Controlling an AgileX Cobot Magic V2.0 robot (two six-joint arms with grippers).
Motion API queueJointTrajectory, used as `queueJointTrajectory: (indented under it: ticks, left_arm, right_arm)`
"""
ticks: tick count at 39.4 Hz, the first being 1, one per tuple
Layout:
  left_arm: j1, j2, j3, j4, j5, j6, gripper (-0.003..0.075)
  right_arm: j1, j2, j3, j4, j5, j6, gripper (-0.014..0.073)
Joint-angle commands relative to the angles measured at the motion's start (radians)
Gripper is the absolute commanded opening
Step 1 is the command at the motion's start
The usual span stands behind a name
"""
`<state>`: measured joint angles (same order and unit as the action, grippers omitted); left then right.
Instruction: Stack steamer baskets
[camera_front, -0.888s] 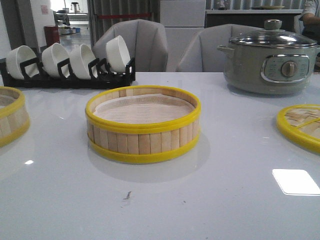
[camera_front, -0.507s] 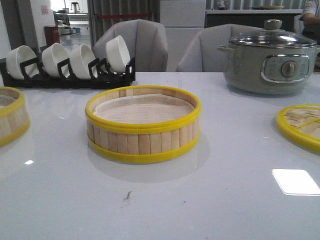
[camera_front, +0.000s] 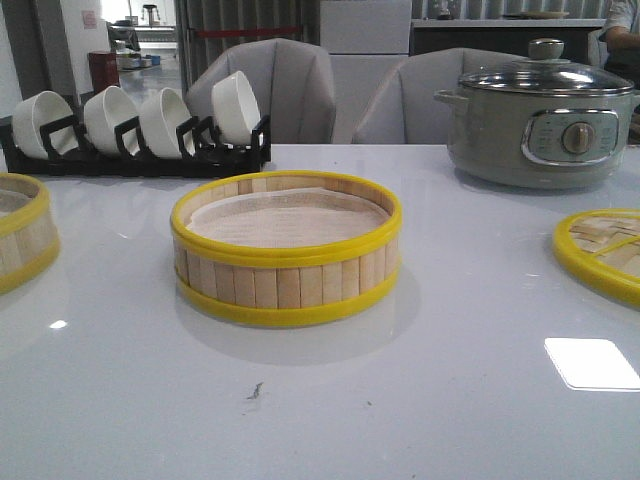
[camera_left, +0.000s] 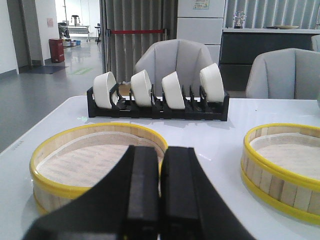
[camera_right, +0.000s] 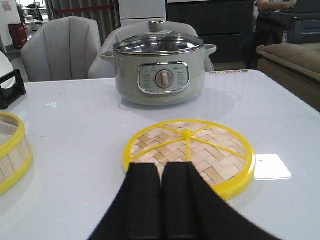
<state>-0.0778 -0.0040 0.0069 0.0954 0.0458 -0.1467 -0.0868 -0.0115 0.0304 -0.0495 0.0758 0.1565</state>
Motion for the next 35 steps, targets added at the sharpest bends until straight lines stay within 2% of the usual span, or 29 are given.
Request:
queueJointTrajectory:
  ticks: [1, 35]
  left_arm:
    - [0.002, -0.015, 0.000, -0.009, -0.075, -0.010, 0.0086]
    - [0.002, -0.015, 0.000, 0.007, -0.073, -0.001, 0.0086]
  right_arm:
    - [-0.004, -0.020, -0.015, -0.013, -0.091, -0.002, 0.0056]
    - [-0.004, -0.020, -0.015, -0.013, -0.091, -0.002, 0.0056]
